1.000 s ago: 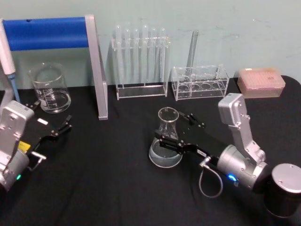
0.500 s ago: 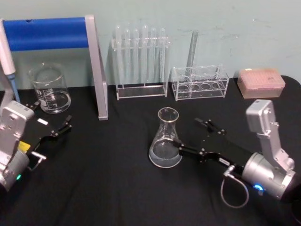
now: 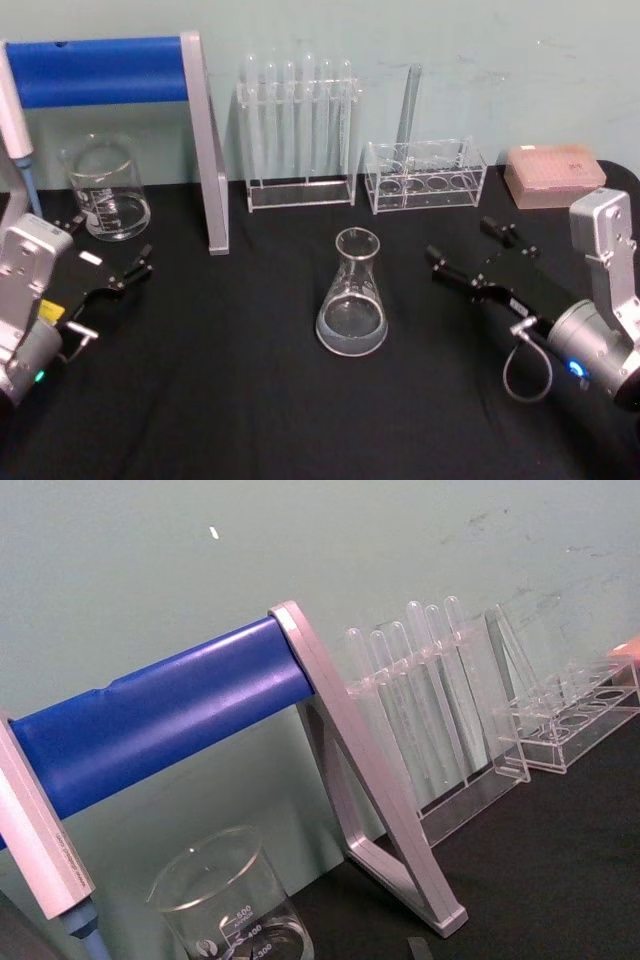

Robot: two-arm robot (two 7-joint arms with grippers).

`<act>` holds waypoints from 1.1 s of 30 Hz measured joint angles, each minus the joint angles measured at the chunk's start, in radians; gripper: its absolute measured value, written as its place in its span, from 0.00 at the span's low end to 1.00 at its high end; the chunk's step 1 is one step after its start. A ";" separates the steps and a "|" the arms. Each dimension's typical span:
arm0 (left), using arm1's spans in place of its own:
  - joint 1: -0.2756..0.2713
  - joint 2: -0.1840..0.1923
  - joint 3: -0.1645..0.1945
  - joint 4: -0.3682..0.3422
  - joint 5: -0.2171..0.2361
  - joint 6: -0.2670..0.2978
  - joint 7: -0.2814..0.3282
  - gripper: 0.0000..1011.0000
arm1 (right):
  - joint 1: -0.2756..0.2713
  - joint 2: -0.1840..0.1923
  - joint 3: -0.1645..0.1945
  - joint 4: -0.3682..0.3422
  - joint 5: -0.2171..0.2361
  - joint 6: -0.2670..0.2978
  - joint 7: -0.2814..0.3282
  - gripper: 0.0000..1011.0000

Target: Grasp the erlenmeyer flask with one hand, shake it three times, then place it back.

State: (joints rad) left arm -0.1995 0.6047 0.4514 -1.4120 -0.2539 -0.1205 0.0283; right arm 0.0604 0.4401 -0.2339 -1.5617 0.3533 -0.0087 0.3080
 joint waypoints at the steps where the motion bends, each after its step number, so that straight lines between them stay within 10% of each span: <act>1: 0.000 0.000 0.000 0.000 0.000 0.000 0.000 0.99 | 0.004 -0.006 0.004 0.008 -0.008 -0.004 -0.011 0.99; 19: 0.000 0.000 0.000 0.000 0.000 0.000 0.000 0.99 | 0.114 -0.116 0.001 0.183 -0.207 -0.096 -0.152 0.99; 33: 0.000 0.000 0.000 0.000 0.000 0.000 0.000 0.99 | 0.127 -0.131 0.000 0.212 -0.240 -0.114 -0.163 0.99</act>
State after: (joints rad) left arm -0.1995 0.6047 0.4514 -1.4120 -0.2539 -0.1205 0.0283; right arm 0.1870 0.3090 -0.2343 -1.3495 0.1135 -0.1226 0.1454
